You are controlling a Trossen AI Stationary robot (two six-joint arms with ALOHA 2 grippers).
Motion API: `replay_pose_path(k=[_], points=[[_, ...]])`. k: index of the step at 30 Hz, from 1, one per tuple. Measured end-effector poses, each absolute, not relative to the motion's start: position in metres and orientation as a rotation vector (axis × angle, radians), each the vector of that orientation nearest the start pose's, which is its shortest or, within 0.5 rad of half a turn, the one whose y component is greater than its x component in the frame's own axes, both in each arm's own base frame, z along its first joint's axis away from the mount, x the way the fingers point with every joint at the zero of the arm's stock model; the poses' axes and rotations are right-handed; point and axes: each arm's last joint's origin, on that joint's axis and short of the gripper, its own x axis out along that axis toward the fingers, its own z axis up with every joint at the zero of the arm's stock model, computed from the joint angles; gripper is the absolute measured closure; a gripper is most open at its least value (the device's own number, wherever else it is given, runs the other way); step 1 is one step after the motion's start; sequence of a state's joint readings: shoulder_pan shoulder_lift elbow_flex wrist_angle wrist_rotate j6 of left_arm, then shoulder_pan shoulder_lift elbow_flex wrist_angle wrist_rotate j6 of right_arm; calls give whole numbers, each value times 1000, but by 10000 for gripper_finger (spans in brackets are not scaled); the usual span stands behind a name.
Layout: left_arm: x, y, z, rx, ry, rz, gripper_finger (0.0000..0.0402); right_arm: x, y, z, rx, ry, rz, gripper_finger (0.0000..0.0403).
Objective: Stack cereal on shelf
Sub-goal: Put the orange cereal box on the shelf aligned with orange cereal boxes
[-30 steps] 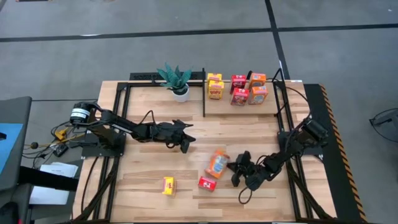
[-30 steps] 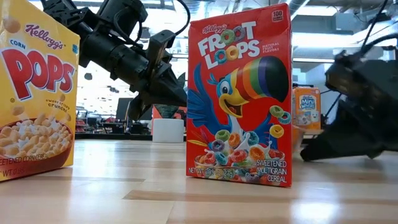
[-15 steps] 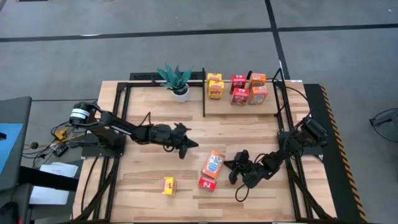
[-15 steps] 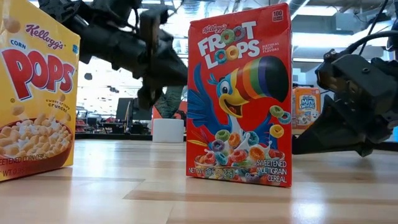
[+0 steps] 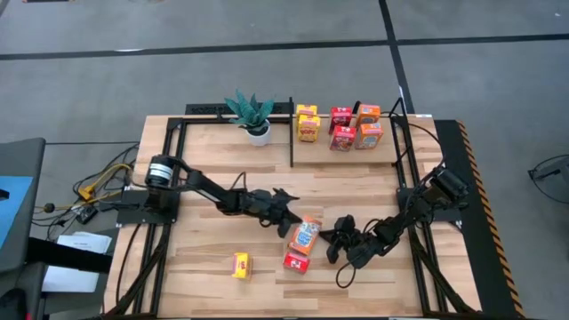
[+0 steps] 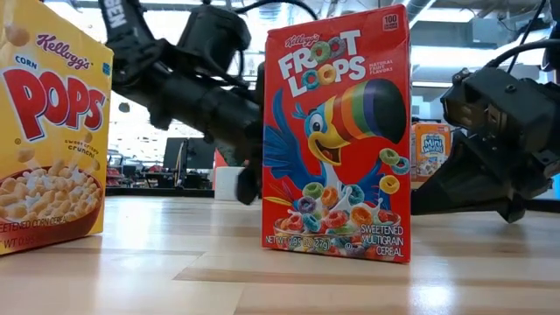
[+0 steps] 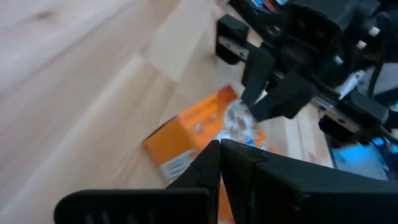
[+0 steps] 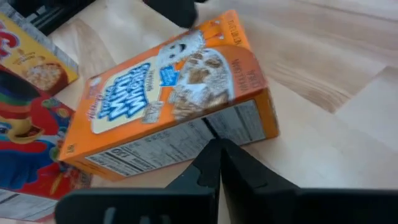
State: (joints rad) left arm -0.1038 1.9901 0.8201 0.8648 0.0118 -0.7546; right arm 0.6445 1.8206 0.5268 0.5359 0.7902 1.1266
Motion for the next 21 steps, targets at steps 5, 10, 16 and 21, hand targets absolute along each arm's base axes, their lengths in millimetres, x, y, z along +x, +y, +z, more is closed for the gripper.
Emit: replay_pose_path(k=[5, 10, 16, 21], points=[[382, -43, 112, -695, 427, -25, 401, 231, 151, 80, 602, 413, -408, 382], [380, -42, 107, -683, 491, 11, 402, 230, 153, 81, 606, 407, -393, 389], [379, -42, 106, -704, 507, 4, 401, 230, 153, 81, 611, 404, -392, 365], [369, -36, 103, -728, 517, 21, 402, 230, 153, 82, 613, 404, -392, 362]])
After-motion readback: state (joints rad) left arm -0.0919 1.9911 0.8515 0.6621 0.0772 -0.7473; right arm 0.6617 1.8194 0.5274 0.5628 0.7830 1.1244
